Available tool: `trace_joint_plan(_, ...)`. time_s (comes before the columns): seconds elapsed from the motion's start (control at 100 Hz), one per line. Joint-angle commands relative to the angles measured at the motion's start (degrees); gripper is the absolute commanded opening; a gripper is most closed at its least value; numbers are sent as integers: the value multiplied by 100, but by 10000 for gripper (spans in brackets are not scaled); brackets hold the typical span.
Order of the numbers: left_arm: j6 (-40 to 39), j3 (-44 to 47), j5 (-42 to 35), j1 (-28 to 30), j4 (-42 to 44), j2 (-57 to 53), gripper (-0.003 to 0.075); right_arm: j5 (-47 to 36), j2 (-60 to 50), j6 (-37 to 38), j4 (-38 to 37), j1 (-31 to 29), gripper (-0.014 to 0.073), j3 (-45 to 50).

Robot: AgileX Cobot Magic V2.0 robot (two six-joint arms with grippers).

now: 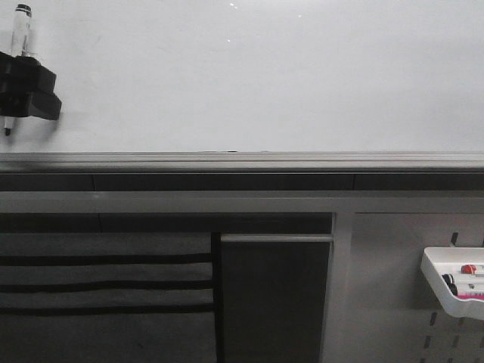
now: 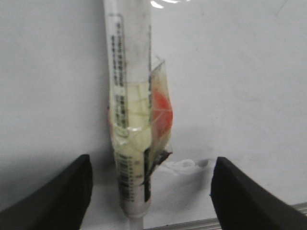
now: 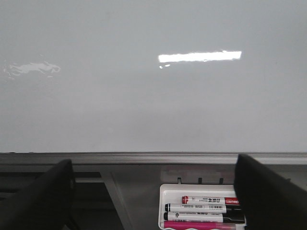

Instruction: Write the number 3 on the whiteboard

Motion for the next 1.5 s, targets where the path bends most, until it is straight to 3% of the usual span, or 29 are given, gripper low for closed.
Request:
trace_joint_plan(0.0, 4, -212, -475, -17, 15, -94, 402, -438, 69, -43, -31, -25, 603, -193)
trace_joint_plan(0.98, 4, -212, -342, -17, 15, -217, -15, -438, 69, -43, -31, -25, 603, -193)
trace_joint_plan(1.26, 18, -221, 1349, -52, 31, -1201, -18, -392, 69, -43, -31, -25, 603, -193)
trace_joint_plan(1.49, 783, -783, 4027, -535, 8, -2205, -18, -71, 79, -43, 3, -25, 603, -266)
